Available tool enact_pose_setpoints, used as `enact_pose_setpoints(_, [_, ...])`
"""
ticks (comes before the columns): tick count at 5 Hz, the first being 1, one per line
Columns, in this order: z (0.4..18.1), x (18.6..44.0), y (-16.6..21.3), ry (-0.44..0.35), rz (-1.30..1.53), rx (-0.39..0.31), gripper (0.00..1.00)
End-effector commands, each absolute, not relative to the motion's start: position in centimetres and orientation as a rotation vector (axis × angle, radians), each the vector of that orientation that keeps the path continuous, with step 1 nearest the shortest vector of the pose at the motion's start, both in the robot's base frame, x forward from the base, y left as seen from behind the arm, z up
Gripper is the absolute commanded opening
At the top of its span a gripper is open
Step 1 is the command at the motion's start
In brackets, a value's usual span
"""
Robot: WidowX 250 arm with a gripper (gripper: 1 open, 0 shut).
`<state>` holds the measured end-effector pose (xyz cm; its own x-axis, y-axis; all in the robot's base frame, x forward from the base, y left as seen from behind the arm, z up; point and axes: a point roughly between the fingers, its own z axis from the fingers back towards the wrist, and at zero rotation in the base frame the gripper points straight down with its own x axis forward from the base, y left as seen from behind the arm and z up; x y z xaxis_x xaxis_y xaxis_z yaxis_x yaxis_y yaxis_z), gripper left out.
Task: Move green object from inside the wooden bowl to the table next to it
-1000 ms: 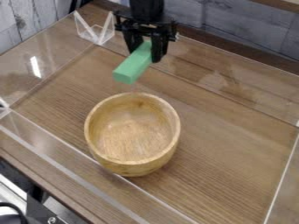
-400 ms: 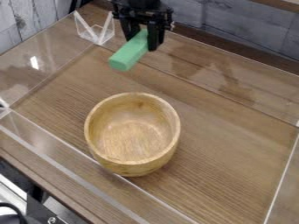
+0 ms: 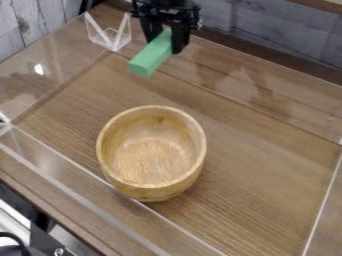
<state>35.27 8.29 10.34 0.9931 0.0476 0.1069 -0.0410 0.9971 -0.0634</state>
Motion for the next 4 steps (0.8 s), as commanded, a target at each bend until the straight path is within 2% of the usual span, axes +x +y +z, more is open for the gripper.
enact_pose_setpoints(1, [13.0,35.7,8.2,-0.178,0.023,-0.04,0.0])
enact_pose_setpoints(2, [13.5,35.3,7.7,-0.179,0.008,-0.041,0.0])
enact_pose_setpoints(4, [12.2,35.1,9.2,-0.182,0.005,-0.043,0.0])
